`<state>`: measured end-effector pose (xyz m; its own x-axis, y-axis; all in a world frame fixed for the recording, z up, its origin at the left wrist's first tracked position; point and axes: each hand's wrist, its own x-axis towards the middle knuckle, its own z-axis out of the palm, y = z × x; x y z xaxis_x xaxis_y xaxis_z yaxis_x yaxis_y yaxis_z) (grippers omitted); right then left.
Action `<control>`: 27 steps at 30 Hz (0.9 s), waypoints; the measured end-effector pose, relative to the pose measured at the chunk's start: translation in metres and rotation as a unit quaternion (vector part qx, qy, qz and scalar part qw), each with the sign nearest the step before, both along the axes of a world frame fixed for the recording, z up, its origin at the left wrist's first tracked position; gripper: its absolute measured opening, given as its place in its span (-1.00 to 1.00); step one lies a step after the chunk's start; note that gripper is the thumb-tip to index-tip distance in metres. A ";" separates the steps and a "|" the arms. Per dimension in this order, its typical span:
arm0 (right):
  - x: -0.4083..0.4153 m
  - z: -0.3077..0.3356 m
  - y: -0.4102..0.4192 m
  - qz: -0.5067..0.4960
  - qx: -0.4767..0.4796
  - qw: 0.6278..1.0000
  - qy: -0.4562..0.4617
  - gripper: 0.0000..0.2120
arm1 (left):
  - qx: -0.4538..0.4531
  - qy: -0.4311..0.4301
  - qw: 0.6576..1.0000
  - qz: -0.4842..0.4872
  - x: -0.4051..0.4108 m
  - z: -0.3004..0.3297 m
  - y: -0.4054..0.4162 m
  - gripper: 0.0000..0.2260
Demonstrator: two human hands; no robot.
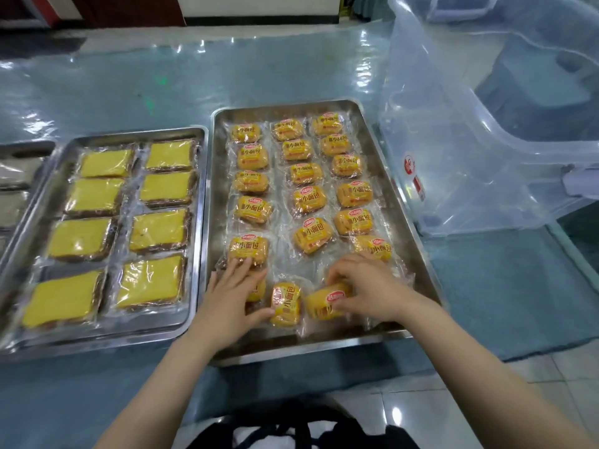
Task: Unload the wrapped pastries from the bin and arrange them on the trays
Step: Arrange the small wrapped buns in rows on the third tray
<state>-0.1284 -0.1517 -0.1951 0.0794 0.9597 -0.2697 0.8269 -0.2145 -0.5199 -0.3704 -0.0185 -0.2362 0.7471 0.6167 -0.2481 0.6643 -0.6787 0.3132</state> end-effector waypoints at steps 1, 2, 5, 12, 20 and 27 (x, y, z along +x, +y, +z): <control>-0.002 0.003 0.002 -0.029 0.019 0.999 0.042 -0.75 | 0.013 0.024 1.000 -0.007 -0.002 -0.004 -0.001 -0.26; -0.004 0.006 0.005 -0.064 0.046 0.995 0.068 -0.74 | 0.029 0.043 0.999 -0.016 -0.004 -0.006 -0.001 -0.24; -0.002 0.010 0.022 -0.171 0.140 0.975 0.028 -0.72 | 0.040 0.062 0.997 -0.028 -0.001 -0.011 -0.003 -0.22; -0.010 -0.007 0.052 -0.149 0.009 0.987 -0.055 -0.65 | 0.003 0.052 0.996 -0.072 -0.001 -0.012 0.004 -0.41; -0.017 -0.018 0.036 -0.118 0.017 0.990 -0.072 -0.68 | -0.028 -0.050 0.996 0.073 0.002 -0.009 -0.004 -0.39; -0.026 -0.032 0.027 -0.121 0.074 0.971 -0.194 -0.37 | 0.044 -0.129 0.990 0.037 0.014 0.003 -0.012 -0.51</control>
<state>-0.1541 -0.1249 -0.2270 0.3748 0.9264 -0.0357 0.9016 -0.3732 -0.2188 -0.3568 -0.0307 -0.2334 0.7310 0.6824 0.0013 0.6188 -0.6637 0.4203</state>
